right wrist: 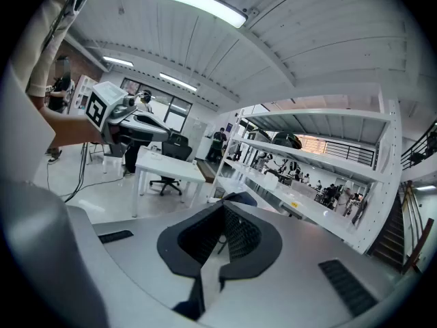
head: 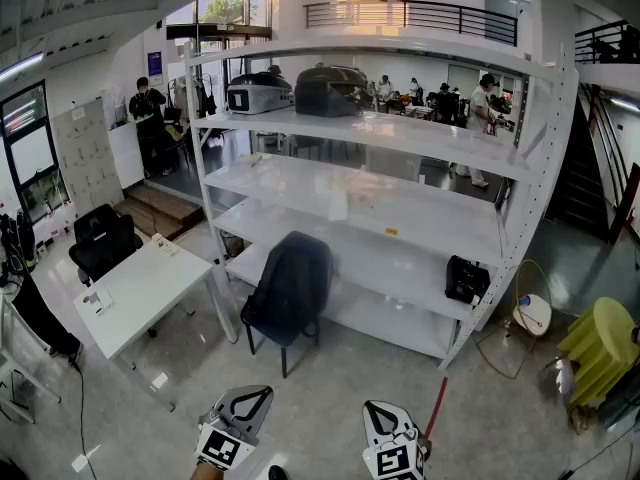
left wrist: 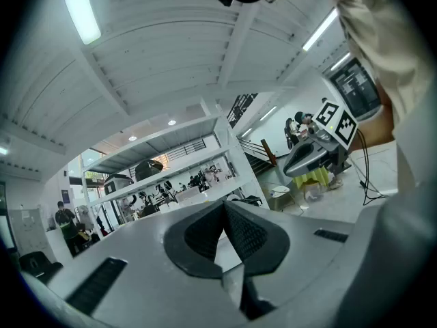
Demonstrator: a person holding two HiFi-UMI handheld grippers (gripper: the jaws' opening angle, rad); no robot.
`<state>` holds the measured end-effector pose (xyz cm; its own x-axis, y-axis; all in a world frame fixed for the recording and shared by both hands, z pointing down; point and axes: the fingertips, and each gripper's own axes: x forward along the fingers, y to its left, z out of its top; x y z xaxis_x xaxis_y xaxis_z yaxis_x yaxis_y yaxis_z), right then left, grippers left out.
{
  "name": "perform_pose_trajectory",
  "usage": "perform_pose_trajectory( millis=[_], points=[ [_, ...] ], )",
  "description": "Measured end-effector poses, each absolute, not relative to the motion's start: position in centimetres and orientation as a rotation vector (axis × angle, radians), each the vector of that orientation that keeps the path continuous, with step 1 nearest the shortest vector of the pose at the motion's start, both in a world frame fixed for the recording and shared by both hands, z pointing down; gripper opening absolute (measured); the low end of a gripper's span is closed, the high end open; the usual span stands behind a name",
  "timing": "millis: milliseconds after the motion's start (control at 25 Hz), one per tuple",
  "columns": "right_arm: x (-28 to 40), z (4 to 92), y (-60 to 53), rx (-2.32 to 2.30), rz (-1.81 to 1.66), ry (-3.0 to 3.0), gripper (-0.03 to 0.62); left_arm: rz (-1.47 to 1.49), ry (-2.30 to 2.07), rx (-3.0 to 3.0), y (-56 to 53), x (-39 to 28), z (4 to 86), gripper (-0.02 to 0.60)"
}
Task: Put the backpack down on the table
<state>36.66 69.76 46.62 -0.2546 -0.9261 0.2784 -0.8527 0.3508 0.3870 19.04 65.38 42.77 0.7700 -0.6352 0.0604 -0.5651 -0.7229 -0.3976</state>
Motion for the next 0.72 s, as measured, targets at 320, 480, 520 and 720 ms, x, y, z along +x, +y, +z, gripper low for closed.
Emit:
perform_pose_trajectory(
  millis=[320,480,520,720],
  points=[
    [36.0,46.4,69.3,1.552,-0.221,-2.166,0.025,-0.271,0.919,-2.605,64.9,18.3,42.9,0.014],
    [35.7,46.5,68.8,1.557,-0.218,-2.166,0.025,-0.283,0.928,-2.611,64.5,17.9,43.1,0.014],
    [35.6,46.5,68.6,1.56,-0.218,-2.169,0.025,-0.285,0.93,-2.612,64.3,17.7,43.2,0.013],
    [34.9,46.5,67.8,1.564,-0.224,-2.195,0.026,-0.285,0.947,-2.616,63.4,17.1,43.5,0.014]
  ],
)
